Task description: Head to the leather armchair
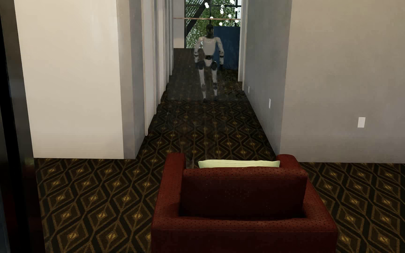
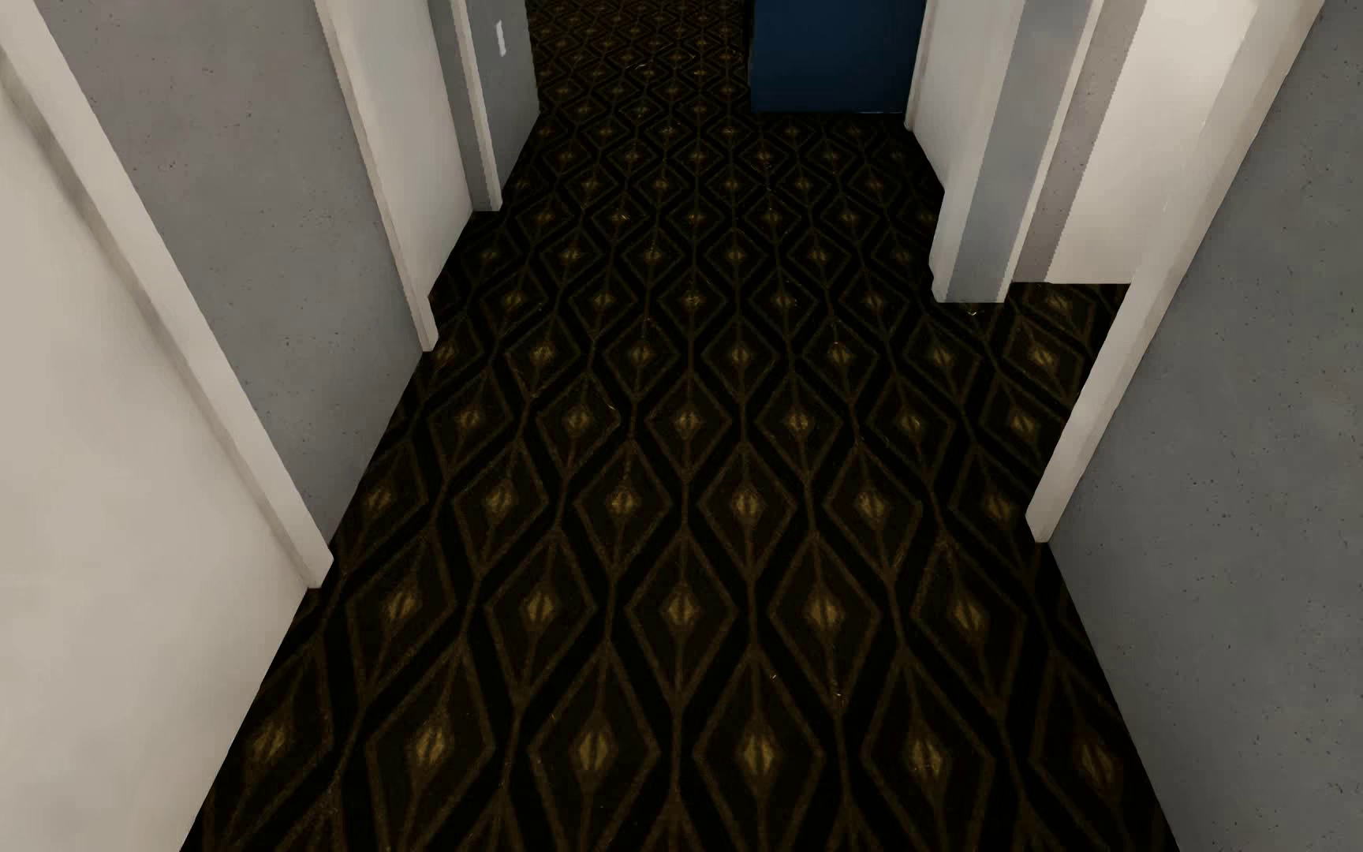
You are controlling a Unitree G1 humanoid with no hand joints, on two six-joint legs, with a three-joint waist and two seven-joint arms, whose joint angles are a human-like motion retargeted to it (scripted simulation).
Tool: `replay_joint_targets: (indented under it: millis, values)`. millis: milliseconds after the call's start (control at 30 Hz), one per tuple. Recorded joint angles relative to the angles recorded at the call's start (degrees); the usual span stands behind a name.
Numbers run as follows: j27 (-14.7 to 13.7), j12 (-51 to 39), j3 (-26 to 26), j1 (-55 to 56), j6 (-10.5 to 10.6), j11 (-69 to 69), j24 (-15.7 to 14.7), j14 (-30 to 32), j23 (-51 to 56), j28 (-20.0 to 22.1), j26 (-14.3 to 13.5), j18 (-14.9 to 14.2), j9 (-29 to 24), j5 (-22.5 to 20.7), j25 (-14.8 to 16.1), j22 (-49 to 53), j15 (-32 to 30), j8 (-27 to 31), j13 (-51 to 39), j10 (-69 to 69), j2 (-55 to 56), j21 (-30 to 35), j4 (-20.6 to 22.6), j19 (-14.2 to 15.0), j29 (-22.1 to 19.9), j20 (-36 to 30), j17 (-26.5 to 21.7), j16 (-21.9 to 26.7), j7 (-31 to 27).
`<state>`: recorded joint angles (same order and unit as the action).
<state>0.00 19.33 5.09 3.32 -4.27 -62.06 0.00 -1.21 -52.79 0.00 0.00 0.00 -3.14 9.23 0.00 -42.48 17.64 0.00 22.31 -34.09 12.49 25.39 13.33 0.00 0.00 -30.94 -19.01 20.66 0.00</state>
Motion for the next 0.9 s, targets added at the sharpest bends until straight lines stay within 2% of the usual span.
replay_joint_targets:
  millis: [67,133,200,233,267,300,333,400,467,533,600,700,767,900]
  values:
    - [0.0,-1.3,4.1,-4.7,0.6,18.8,0.0,-5.6,-1.1,0.0,0.0,0.0,0.9,0.6,0.0,9.1,-4.5,0.0,4.0,-0.5,4.3,0.1,-0.8,0.0,0.0,5.5,0.1,1.1,0.0]
    - [0.0,-2.6,6.3,-7.6,-0.2,32.9,0.0,-10.6,-0.6,0.0,0.0,0.0,2.5,2.9,0.0,15.4,-6.7,0.0,7.9,-2.4,7.4,-0.4,-1.9,0.0,0.0,10.6,1.0,1.7,0.0]
    - [0.0,-3.6,8.2,-11.7,-0.6,34.4,0.0,-14.3,0.7,0.0,0.0,0.0,3.1,5.6,0.0,17.8,-5.7,0.0,11.2,-4.4,8.1,0.7,-5.6,0.0,0.0,12.6,1.4,1.9,0.0]
    - [0.0,-3.1,9.3,-14.0,-0.8,32.5,0.0,-15.0,1.1,0.0,0.0,0.0,3.1,5.8,0.0,18.0,-6.9,0.0,12.1,-5.6,8.2,2.3,-8.0,0.0,0.0,13.5,1.4,1.8,0.0]
    - [0.0,-2.2,10.4,-15.4,-0.9,28.8,0.0,-14.4,0.9,0.0,0.0,0.0,3.6,5.9,0.0,17.3,-11.6,0.0,12.4,-7.0,9.0,3.7,-10.4,0.0,0.0,13.8,1.4,1.4,0.0]
    - [0.0,-1.1,10.7,-15.6,-0.7,23.5,0.0,-12.8,-0.2,0.0,0.0,0.0,4.4,5.8,0.0,15.5,-17.1,0.0,11.8,-8.8,10.8,4.8,-12.8,0.0,0.0,14.3,1.7,0.6,0.0]
    - [0.0,-0.4,10.3,-15.2,0.0,18.6,0.0,-10.1,-1.9,0.0,0.0,0.0,4.3,5.3,0.0,11.8,-19.1,0.0,10.5,-11.7,11.2,5.3,-15.2,0.0,0.0,15.1,1.9,-0.8,0.0]
    - [0.0,-1.9,9.5,-12.5,0.2,14.0,0.0,-0.8,-3.2,0.0,0.0,0.0,2.9,4.1,0.0,0.5,-14.5,0.0,6.4,-17.9,10.1,4.4,-16.7,0.0,0.0,10.1,1.4,-2.1,0.0]
    - [0.0,-2.5,8.4,-7.7,0.4,14.5,0.0,10.7,1.0,0.0,0.0,0.0,1.6,4.0,0.0,-6.8,-9.8,0.0,3.3,-19.3,5.7,3.0,-17.9,0.0,0.0,4.0,0.2,-1.5,0.0]
    - [0.0,-0.3,5.2,-4.3,0.0,16.3,0.0,19.3,6.8,0.0,0.0,0.0,0.8,4.2,0.0,-9.6,-7.6,0.0,1.4,-16.2,2.4,-0.2,-17.5,0.0,0.0,3.1,-1.9,-0.7,0.0]
    - [0.0,2.6,4.3,-0.7,0.7,17.6,0.0,30.8,10.9,0.0,0.0,0.0,1.1,3.5,0.0,-9.1,-5.4,0.0,0.3,-15.5,-0.4,-6.3,-18.2,0.0,0.0,4.7,-3.8,0.8,0.0]
    - [0.0,4.5,2.9,-0.7,1.9,18.0,0.0,31.2,11.5,0.0,0.0,0.0,1.4,3.1,0.0,-7.4,-3.1,0.0,0.1,-11.2,-3.8,-18.3,-19.4,0.0,0.0,6.0,-5.0,2.8,0.0]
    - [0.0,4.2,2.4,0.2,2.7,17.7,0.0,31.1,9.9,0.0,0.0,0.0,1.6,3.1,0.0,-7.2,-1.5,0.0,-0.8,-8.8,-5.1,-23.0,-20.1,0.0,0.0,6.9,-5.8,3.5,0.0]
    - [0.0,2.7,0.0,2.9,2.6,17.0,0.0,25.0,7.5,0.0,0.0,0.0,1.3,3.9,0.0,-5.3,1.1,0.0,-1.6,-6.2,-6.2,-21.2,-20.0,0.0,0.0,9.2,-7.7,4.4,0.0]
